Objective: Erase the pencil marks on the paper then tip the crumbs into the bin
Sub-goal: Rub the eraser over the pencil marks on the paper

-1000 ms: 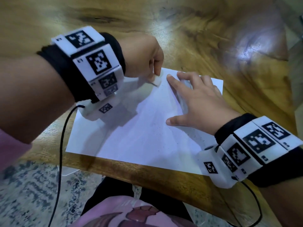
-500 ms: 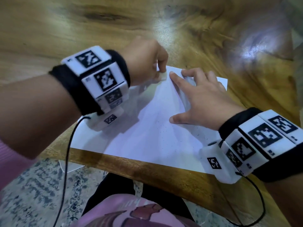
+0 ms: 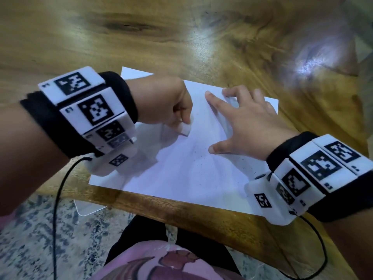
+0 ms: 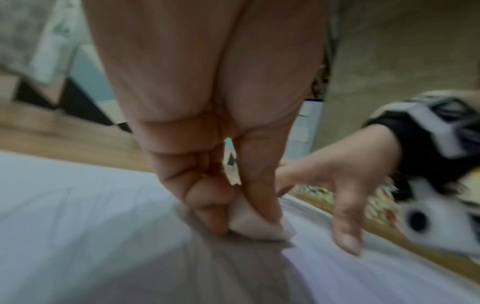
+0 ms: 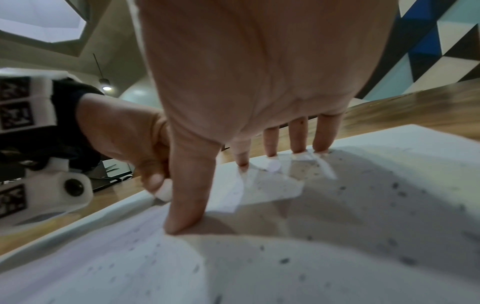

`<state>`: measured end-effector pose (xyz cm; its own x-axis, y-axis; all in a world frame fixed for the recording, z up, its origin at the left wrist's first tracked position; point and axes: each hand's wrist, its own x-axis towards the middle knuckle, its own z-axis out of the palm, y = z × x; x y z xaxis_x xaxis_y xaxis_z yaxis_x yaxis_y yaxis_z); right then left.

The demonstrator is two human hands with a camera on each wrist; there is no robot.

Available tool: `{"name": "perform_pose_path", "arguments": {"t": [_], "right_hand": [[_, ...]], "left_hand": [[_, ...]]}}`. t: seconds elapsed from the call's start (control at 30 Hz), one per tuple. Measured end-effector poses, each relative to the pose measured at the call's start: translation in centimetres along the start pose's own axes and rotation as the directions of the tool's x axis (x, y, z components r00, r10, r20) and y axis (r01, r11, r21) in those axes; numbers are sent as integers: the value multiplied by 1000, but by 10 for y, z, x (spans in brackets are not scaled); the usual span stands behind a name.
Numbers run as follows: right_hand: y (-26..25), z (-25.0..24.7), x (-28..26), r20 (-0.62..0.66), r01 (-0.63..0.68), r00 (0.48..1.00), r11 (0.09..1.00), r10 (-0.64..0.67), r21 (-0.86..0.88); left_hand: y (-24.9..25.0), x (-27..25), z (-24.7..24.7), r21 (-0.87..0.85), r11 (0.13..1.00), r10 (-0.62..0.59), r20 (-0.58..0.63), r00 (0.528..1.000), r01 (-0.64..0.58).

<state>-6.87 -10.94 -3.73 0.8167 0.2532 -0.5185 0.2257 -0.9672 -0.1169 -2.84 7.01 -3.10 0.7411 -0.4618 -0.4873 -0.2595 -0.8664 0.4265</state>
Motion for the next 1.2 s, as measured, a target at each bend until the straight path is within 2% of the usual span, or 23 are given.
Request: {"name": "perform_pose_path", "arguments": {"t": [0.07, 0.13, 0.2, 0.27, 0.33, 0.4, 0.43, 0.47, 0.57, 0.63, 0.7, 0.8, 0.83, 0.97, 1.07, 1.13, 1.2], "right_hand": [[0, 0, 0, -4, 3, 1000, 1000, -3, 5], [-1, 1, 0, -10, 6, 1000, 1000, -6, 15], [-1, 1, 0, -15, 4, 1000, 1000, -4, 25], [0, 2, 0, -15, 4, 1000, 999, -3, 39], [0, 2, 0, -17, 3, 1000, 999, -3, 47], [1, 3, 0, -22, 8, 1000, 999, -7, 52], [1, 3, 1, -27, 9, 1000, 998, -8, 55], [1, 3, 1, -32, 8, 999, 998, -6, 61], [0, 4, 0, -48, -4, 999, 996, 8, 93], [1, 4, -1, -52, -6, 999, 995, 11, 96], [0, 3, -2, -48, -5, 999, 996, 10, 92], [1, 3, -2, -45, 1, 999, 995, 4, 103], [1, 3, -3, -43, 4, 999, 994, 1, 109], [1, 3, -3, -43, 4, 999, 994, 1, 110], [1, 3, -2, -49, 5, 999, 996, -1, 90], [1, 3, -1, -45, 4, 999, 996, 0, 85], [2, 3, -1, -45, 2, 999, 996, 2, 87]], "left_hand": [[4, 8, -4, -59, 998, 5, -154, 988, -14], [10, 18, -7, -58, 998, 17, -310, 950, -36], [13, 20, -5, -27, 998, 35, -356, 934, -48], [7, 10, 1, -24, 998, 56, -278, 959, -66], [2, -6, 9, 25, 996, 83, -87, 993, -81], [1, -14, 12, 48, 995, 87, 59, 994, -90], [3, -12, 9, 44, 995, 86, 59, 995, -89], [5, -6, 5, 28, 996, 84, 5, 996, -84], [13, 22, -10, -54, 998, 9, -246, 969, -23], [15, 31, -13, -63, 998, -13, -294, 956, -6], [9, 24, -7, -64, 997, 17, -225, 974, -32], [-2, 7, 1, -41, 998, 36, -25, 999, -37], [-4, 6, 1, -59, 998, 22, -23, 999, -23], [5, 26, -5, -174, 985, -25, -250, 968, -20], [16, 33, -6, -129, 991, -16, -292, 956, -23], [14, 26, -3, -90, 994, 51, -181, 982, -68], [13, 15, 0, -1, 993, 122, 36, 992, -122]]}}
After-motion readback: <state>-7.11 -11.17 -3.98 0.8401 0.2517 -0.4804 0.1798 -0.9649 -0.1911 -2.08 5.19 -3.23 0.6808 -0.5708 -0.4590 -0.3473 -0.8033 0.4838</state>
